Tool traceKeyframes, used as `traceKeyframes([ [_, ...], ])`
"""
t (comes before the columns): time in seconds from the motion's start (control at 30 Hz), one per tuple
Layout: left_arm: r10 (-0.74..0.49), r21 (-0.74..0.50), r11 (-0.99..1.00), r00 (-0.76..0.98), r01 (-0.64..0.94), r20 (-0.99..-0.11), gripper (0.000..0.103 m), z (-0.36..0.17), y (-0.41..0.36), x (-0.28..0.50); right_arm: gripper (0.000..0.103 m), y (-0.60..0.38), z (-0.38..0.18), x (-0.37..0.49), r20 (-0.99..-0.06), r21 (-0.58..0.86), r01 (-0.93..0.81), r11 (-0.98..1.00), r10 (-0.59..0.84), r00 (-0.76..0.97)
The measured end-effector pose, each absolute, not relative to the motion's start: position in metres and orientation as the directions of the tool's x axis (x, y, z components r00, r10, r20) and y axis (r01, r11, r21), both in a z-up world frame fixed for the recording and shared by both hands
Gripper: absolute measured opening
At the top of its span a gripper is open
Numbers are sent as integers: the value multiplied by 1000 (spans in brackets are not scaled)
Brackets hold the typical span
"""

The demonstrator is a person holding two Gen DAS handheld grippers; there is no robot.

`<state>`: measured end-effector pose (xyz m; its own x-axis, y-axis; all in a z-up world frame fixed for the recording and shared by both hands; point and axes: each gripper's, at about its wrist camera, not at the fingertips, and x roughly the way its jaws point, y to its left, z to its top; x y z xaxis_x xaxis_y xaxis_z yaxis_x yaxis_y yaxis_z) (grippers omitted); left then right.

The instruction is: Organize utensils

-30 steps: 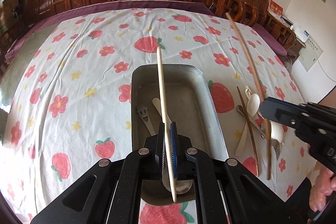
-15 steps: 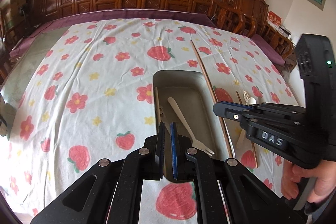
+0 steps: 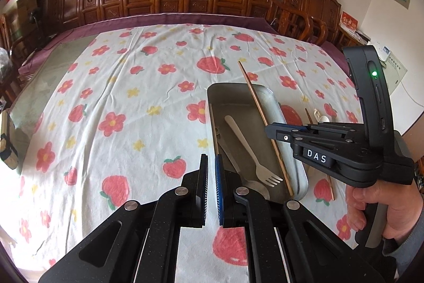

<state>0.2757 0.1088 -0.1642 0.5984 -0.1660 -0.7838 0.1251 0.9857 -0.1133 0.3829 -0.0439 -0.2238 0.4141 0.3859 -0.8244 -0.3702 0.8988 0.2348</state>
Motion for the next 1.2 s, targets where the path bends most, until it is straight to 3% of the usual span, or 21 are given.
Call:
traceKeyframes([
  [0.6,-186,-109,981,611,161,-770,6,-154,84,260,8,-91,-206,345,-796,228,-437,870,424,431],
  [0.7,-195,-109,979,618,175,-761,26,-151,73,255,8,-123,-199,330,-792,196,-431,881,401,460],
  [0.8,-201,-98,976,623,195,-756,30,-150,58,250,8,-162,-195,317,-789,156,-409,899,363,495],
  [0.87,-216,-106,972,622,209,-753,40,-150,48,247,8,-188,-194,310,-790,132,-395,909,338,512],
  [1.03,-230,-102,967,625,234,-746,70,-153,23,241,8,-233,-203,299,-805,89,-364,927,282,522],
  [1.1,-242,-105,963,621,249,-745,73,-155,13,239,16,-242,-207,297,-808,83,-358,930,274,522],
  [1.13,-245,-106,962,620,252,-746,78,-156,10,239,25,-245,-210,296,-808,84,-360,929,275,521],
  [1.2,-249,-105,960,620,259,-744,82,-158,1,237,28,-246,-216,295,-811,83,-368,926,278,515],
])
